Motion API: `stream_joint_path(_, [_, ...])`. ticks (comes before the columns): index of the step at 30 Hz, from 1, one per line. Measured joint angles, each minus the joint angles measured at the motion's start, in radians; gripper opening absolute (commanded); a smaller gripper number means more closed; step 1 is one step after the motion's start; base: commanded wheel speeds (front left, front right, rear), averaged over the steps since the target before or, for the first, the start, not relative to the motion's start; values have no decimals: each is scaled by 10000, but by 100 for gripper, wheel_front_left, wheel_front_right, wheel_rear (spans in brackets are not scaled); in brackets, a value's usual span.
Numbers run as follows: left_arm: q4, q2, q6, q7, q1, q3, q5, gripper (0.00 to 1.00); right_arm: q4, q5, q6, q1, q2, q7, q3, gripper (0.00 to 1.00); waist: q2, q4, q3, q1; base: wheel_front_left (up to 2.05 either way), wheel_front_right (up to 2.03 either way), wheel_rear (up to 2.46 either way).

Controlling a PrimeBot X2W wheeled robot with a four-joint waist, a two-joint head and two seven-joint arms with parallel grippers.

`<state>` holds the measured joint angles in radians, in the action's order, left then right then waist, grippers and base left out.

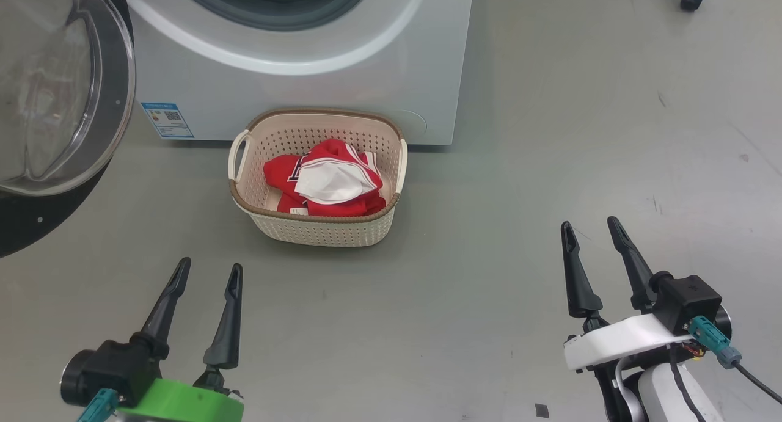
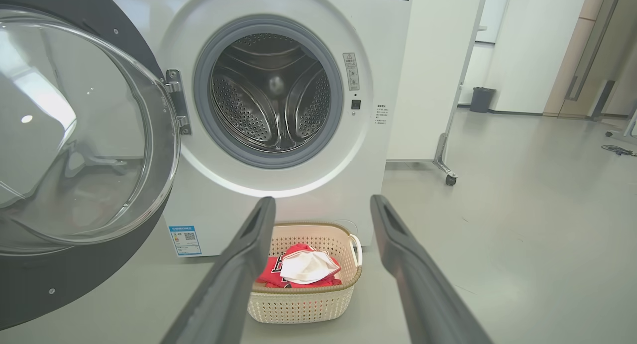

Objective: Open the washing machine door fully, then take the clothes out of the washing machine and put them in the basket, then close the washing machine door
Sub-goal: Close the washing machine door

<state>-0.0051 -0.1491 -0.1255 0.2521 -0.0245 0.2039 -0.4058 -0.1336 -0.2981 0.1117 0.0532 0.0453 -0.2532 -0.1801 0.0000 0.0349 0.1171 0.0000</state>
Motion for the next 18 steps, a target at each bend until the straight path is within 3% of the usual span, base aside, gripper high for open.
stream_joint_path(18, [136, 230, 0, 0, 10, 207, 27, 100, 94, 29, 0, -1, 0, 0, 190, 100, 0, 701, 66, 0, 0, 0, 0])
